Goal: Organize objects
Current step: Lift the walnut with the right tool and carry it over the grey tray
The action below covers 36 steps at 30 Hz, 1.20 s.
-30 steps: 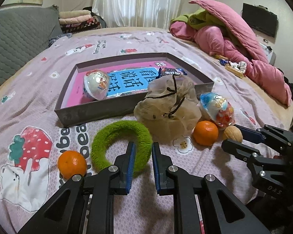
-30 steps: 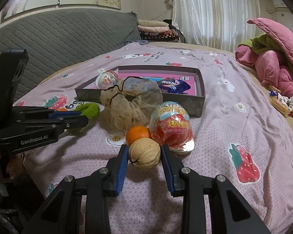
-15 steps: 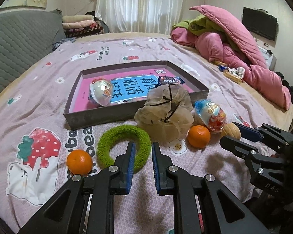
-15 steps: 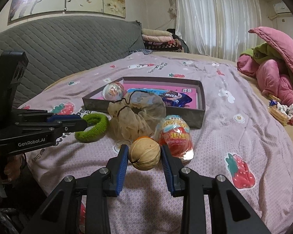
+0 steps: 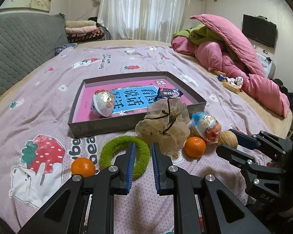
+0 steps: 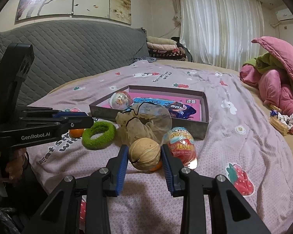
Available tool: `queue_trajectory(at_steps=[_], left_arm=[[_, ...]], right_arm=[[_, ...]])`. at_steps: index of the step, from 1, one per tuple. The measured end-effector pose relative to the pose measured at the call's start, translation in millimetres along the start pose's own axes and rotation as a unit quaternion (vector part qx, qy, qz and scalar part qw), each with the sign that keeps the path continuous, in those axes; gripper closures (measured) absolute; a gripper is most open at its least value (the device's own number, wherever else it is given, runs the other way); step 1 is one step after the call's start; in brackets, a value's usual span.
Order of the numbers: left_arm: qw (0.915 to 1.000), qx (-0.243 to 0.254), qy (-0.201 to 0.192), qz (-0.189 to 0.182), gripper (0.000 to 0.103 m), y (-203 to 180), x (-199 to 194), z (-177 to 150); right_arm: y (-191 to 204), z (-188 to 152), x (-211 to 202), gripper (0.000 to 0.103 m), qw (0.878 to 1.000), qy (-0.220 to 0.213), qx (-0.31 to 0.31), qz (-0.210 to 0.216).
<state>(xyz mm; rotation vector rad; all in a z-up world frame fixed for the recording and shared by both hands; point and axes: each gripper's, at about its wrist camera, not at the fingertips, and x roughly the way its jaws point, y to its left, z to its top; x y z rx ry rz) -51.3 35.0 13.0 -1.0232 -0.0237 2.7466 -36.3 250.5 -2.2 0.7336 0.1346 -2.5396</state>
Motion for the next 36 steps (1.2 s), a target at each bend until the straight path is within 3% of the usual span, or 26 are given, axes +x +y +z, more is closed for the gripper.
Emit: queue_trajectory(at_steps=[20, 36], left_arm=[[0.9997, -0.002, -0.021, -0.013, 0.086, -2.8, -4.1, 15.8], [0.9988, 0.001, -0.046, -0.015, 0.086, 8.1, 10.3, 46.9]], right_arm=[[0.6, 18.9, 0.0, 0.069, 1.000, -0.019, 0.008, -0.008], [-17.3, 44.6, 16.8, 0.069, 0.999, -0.024, 0.010, -0.029]])
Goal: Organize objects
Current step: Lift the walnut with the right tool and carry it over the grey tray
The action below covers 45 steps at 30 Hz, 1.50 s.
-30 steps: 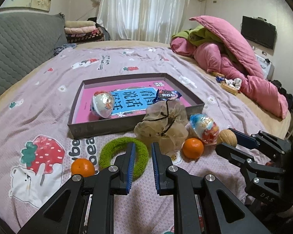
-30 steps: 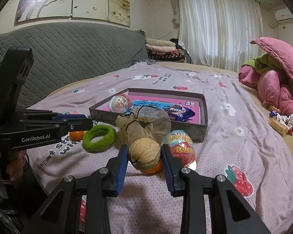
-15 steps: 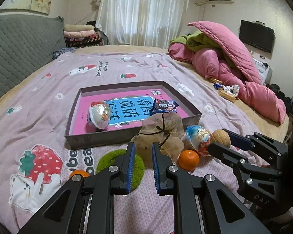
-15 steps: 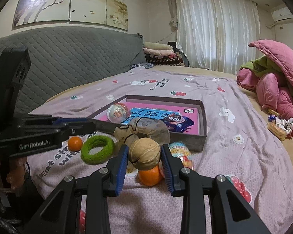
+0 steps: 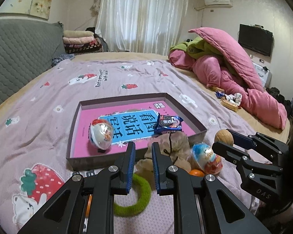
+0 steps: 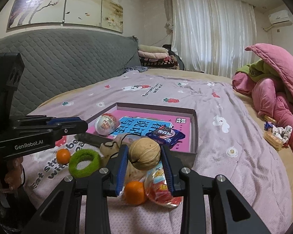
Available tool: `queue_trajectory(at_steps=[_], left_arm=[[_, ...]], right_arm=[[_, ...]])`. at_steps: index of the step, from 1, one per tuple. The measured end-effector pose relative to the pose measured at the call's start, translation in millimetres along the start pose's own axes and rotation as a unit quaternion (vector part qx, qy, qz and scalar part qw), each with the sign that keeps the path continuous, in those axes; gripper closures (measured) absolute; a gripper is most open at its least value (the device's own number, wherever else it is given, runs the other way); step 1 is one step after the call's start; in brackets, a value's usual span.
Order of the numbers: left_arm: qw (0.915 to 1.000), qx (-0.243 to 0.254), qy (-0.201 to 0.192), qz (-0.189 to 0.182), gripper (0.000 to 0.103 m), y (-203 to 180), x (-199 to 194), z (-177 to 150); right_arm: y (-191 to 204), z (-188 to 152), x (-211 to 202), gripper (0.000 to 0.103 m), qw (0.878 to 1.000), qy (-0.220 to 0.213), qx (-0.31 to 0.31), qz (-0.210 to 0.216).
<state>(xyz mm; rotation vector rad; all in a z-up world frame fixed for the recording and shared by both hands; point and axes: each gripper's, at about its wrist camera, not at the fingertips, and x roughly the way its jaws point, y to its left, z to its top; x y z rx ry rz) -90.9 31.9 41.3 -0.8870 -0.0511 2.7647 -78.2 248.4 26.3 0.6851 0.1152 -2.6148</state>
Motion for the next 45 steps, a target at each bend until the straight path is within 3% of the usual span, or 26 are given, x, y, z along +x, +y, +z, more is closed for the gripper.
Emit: queue_trajectory(at_steps=[45], left_arm=[[0.9996, -0.011, -0.020, -0.017, 0.086, 18.0, 53.9, 40.1]], right_arm=[[-29.9, 40.7, 57.1, 0.069, 1.000, -0.013, -0.005, -0.027]])
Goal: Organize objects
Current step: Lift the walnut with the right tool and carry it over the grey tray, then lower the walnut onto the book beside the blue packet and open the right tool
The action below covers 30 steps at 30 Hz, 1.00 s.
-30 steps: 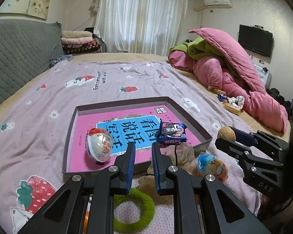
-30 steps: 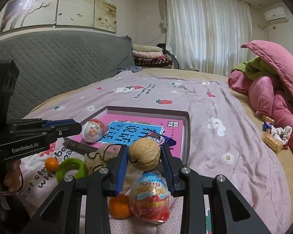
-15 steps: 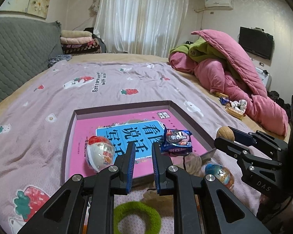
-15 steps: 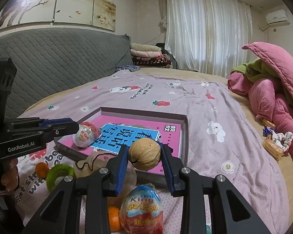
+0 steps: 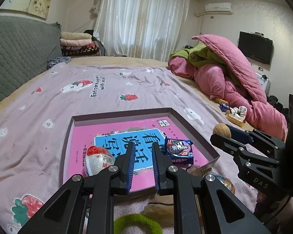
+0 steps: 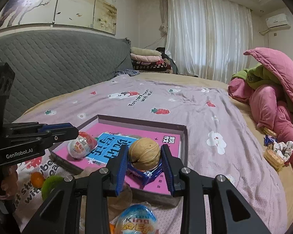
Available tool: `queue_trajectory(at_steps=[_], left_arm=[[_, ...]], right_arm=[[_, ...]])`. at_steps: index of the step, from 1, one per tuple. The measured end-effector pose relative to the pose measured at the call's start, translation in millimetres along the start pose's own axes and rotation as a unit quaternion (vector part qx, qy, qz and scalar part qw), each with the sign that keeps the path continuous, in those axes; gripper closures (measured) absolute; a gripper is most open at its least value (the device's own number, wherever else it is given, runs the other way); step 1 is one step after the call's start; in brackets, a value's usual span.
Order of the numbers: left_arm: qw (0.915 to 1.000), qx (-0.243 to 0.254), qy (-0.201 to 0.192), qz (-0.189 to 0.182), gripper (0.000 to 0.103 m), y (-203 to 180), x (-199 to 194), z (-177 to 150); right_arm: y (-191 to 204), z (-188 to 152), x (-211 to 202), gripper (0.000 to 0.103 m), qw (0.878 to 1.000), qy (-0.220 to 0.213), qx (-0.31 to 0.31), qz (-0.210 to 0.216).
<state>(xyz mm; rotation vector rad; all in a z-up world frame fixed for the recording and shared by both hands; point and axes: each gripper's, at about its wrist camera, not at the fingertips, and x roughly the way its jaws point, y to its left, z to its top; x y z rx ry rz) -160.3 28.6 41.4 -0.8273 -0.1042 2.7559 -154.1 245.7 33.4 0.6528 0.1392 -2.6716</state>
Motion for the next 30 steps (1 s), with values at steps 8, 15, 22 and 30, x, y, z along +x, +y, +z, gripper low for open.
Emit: queue_trajectory(at_steps=[8, 15, 22, 30], left_arm=[[1.0000, 0.000, 0.008, 0.003, 0.086, -0.9, 14.9, 0.7], [0.9999, -0.003, 0.008, 0.007, 0.086, 2.5, 21.6, 4.9], [0.9998, -0.011, 0.001, 0.015, 0.086, 8.7, 25.9, 8.0], [0.9998, -0.010, 0.007, 0.016, 0.086, 9.6, 36.5, 12.1]], right_arm=[[-5.0, 6.8, 9.2, 0.069, 1.000, 0.001, -0.001, -0.003], [-6.7, 10.6, 20.0, 0.069, 1.000, 0.004, -0.008, -0.003], [-10.4, 13.6, 25.6, 0.069, 1.000, 0.004, -0.009, -0.004], [-13.3, 18.9, 31.7, 0.068, 1.000, 0.004, -0.015, -0.008]])
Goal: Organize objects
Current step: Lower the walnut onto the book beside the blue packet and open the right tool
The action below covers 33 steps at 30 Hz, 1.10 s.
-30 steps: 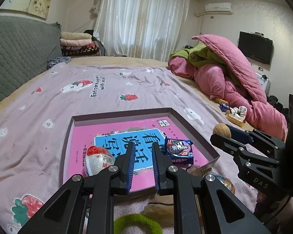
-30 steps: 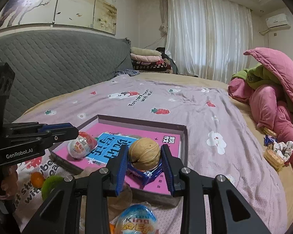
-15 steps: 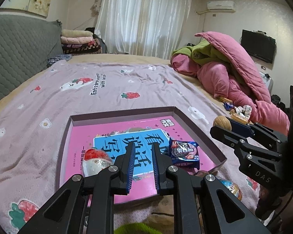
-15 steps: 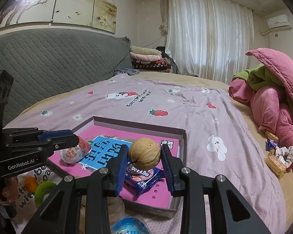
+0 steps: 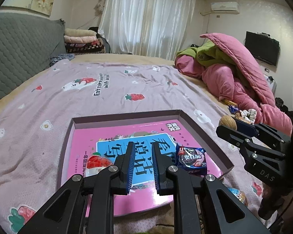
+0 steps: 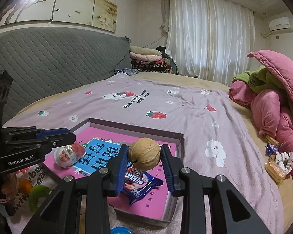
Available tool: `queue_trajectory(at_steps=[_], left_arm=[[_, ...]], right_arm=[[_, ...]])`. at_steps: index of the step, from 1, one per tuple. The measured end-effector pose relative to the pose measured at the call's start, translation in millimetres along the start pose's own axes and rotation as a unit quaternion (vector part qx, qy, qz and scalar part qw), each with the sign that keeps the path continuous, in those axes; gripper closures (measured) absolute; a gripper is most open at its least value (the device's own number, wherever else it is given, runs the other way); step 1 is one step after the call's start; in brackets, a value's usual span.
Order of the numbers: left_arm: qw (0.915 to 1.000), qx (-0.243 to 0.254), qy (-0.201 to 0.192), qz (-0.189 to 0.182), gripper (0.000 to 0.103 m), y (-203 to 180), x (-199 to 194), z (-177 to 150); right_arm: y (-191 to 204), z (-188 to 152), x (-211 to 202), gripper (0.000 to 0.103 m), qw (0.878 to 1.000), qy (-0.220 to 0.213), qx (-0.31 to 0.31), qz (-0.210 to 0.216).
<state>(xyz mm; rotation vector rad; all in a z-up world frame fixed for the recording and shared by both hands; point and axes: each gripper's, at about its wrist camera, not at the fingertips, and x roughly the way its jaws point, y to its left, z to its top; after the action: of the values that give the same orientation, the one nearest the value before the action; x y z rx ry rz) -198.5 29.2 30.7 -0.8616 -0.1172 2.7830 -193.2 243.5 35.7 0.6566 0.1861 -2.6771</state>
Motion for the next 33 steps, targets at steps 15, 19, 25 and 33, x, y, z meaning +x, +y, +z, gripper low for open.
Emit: queue_trajectory(at_steps=[15, 19, 25, 33], left_arm=[[0.9995, 0.014, 0.026, -0.015, 0.086, -7.7, 23.8, -6.3], [0.9990, 0.019, 0.037, -0.019, 0.086, -10.2, 29.0, -10.2], [0.9972, 0.011, 0.060, -0.043, 0.086, -8.2, 37.5, -14.6], [0.9955, 0.007, 0.079, -0.053, 0.086, -7.8, 45.0, -18.5]], right_arm=[[-11.8, -16.9, 12.9, 0.068, 0.999, 0.041, 0.028, -0.003], [-12.8, -24.0, 16.4, 0.068, 0.998, 0.059, 0.029, -0.005], [-12.1, -29.7, 18.2, 0.068, 0.997, 0.074, 0.024, -0.004], [-12.0, -37.2, 24.5, 0.068, 0.995, 0.098, 0.025, -0.003]])
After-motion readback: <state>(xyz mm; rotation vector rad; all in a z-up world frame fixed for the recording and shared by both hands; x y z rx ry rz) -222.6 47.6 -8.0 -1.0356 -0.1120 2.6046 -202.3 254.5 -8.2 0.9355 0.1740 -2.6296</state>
